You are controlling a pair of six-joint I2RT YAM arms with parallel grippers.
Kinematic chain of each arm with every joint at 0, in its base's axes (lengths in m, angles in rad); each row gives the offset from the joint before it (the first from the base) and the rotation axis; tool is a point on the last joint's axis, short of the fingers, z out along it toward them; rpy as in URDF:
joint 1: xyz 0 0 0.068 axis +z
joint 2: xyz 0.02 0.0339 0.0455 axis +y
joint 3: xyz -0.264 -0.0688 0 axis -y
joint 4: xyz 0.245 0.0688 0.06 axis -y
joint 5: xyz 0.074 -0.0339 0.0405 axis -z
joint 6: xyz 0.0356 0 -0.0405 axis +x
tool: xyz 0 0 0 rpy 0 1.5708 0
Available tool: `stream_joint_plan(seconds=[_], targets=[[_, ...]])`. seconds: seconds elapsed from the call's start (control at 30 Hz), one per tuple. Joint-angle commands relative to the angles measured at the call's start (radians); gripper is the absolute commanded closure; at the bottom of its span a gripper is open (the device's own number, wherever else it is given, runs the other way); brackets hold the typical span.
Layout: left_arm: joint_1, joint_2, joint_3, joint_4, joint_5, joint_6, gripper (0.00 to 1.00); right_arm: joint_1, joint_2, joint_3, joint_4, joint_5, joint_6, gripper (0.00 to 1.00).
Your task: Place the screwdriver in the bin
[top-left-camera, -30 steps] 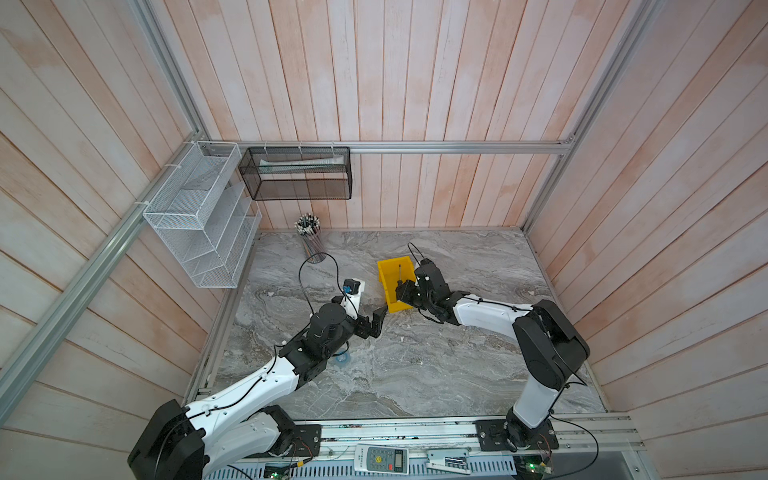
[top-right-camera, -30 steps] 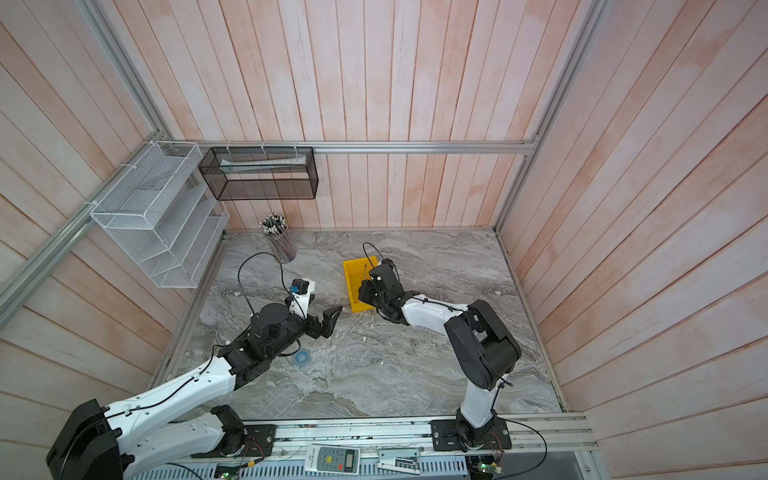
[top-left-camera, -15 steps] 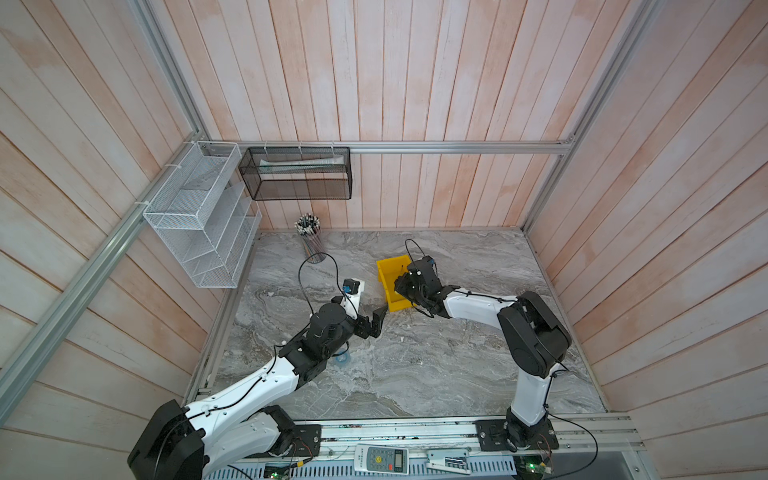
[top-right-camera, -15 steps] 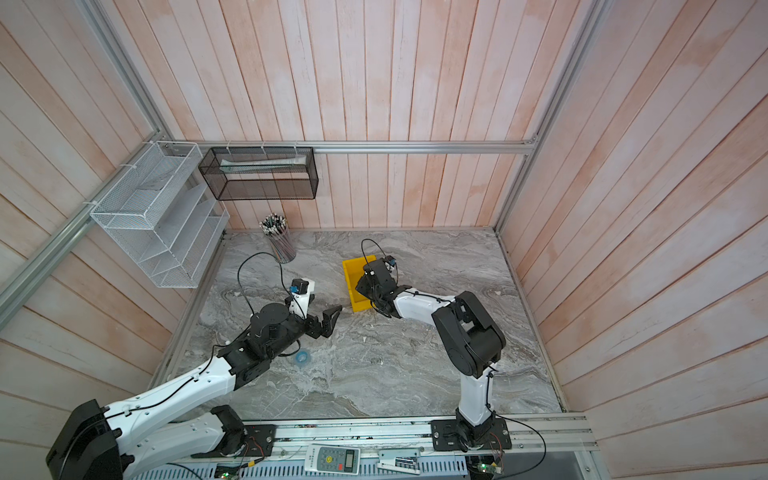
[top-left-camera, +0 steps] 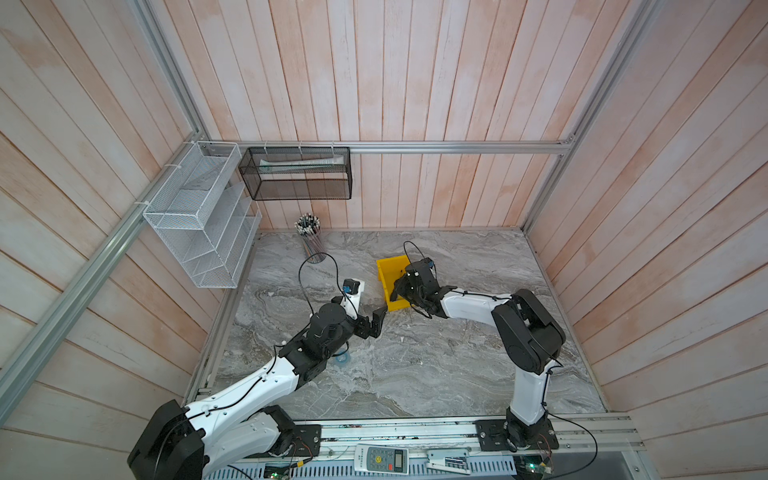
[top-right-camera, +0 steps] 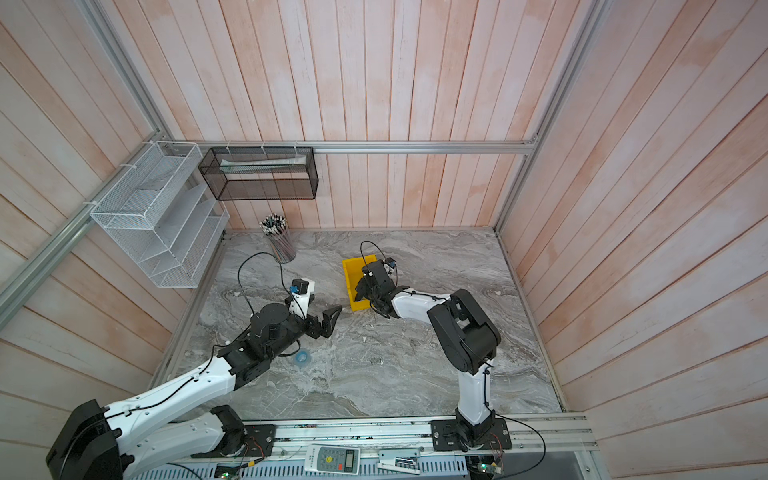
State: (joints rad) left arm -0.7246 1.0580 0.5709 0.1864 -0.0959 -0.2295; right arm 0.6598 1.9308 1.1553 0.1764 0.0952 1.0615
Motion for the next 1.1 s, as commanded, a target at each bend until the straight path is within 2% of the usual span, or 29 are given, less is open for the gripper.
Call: stream_joint_plan(seconds=[0.0,0.13,0.23,0.33,0.37,0.43,0.53,0.67,0.73,0.83,0.93,1.07], targets=[[0.006,-0.013,-0.001,-0.001,-0.02,-0.004,0.0,0.007,-0.025,0.018,0.024,-0.002,-0.056,0.58],[0.012,0.008,0.021,-0.001,-0.067,0.011,0.0,0.008,-0.104,-0.006,0.082,-0.017,-0.141,0.49],[0.036,0.025,0.055,-0.029,-0.182,0.014,0.0,0.008,-0.186,-0.039,0.13,-0.021,-0.226,0.33],[0.105,0.022,0.052,0.0,-0.241,0.014,0.0,0.006,-0.269,-0.046,0.091,0.023,-0.336,0.06],[0.134,0.018,0.039,0.03,-0.271,0.011,0.0,0.005,-0.301,-0.056,0.076,0.055,-0.371,0.02],[0.189,0.01,-0.003,0.113,-0.34,0.004,0.0,-0.006,-0.369,-0.106,0.092,0.12,-0.419,0.03],[0.258,0.004,-0.074,0.242,-0.471,0.029,0.0,-0.059,-0.504,-0.279,0.185,0.229,-0.449,0.02],[0.344,0.02,-0.149,0.358,-0.599,0.077,0.0,-0.19,-0.642,-0.467,0.202,0.359,-0.403,0.02],[0.409,0.058,-0.18,0.394,-0.635,0.041,0.0,-0.257,-0.701,-0.554,0.2,0.471,-0.402,0.03],[0.512,0.116,-0.197,0.405,-0.634,-0.024,0.0,-0.287,-0.767,-0.636,0.187,0.683,-0.422,0.02],[0.576,0.165,-0.217,0.463,-0.636,-0.008,0.0,-0.288,-0.808,-0.694,0.145,0.909,-0.39,0.01],[0.646,0.241,-0.245,0.604,-0.581,0.029,0.0,-0.288,-0.805,-0.783,0.265,1.035,-0.497,0.01]])
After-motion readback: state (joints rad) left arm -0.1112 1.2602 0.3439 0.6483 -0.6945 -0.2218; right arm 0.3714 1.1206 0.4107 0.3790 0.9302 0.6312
